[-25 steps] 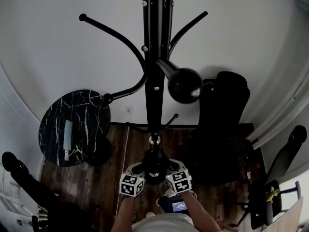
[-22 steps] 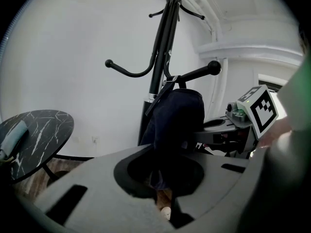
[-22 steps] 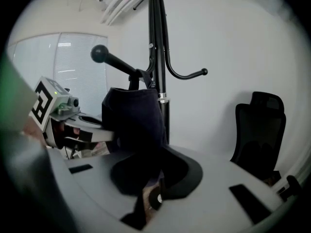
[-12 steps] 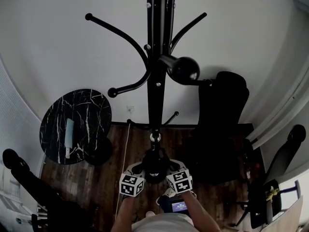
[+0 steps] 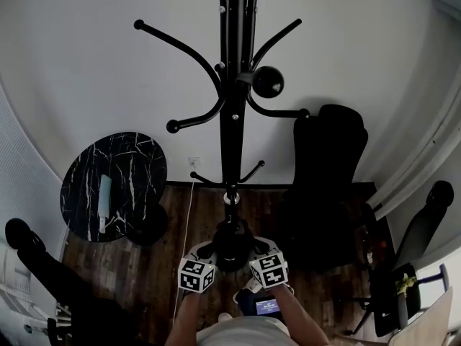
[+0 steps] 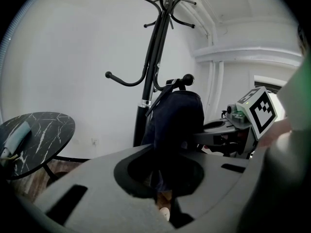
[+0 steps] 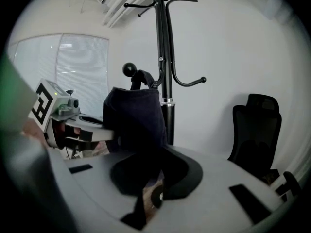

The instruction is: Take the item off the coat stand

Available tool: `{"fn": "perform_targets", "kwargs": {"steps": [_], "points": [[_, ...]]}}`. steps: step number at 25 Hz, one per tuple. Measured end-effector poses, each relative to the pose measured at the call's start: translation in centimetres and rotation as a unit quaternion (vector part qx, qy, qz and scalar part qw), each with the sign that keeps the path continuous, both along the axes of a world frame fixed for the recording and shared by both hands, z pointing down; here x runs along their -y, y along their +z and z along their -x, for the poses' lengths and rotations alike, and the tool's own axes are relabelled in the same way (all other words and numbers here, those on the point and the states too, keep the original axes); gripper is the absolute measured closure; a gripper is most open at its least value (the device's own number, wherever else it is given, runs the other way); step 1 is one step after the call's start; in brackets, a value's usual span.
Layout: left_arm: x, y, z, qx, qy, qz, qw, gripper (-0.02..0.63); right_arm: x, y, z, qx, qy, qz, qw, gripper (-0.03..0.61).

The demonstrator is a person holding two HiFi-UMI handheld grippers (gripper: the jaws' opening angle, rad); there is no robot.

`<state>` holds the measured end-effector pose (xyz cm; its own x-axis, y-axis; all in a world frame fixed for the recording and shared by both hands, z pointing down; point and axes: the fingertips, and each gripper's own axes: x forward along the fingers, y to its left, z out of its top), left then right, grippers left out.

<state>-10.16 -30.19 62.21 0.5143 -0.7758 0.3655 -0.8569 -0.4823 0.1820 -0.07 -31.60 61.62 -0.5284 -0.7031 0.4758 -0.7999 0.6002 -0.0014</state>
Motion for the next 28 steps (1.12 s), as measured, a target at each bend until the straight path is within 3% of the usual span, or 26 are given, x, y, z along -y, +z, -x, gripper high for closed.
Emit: {"fn": "perform_targets", "kwargs": {"steps": [14,28], "points": [[-1.5,-0.9,0.1,-0.004,0.001,-0.007,1.0,0.589,-0.9,-0.6,0.1,-0.004,-0.006,-0.004,1.0,0.546],[-3.2,-2.4,0.1,-0.014,0.0,-0.024,0.9996,0.589,-2.7,-2.3,-0.2,0.026,0.007,-0.009,1.0,0.546]]}}
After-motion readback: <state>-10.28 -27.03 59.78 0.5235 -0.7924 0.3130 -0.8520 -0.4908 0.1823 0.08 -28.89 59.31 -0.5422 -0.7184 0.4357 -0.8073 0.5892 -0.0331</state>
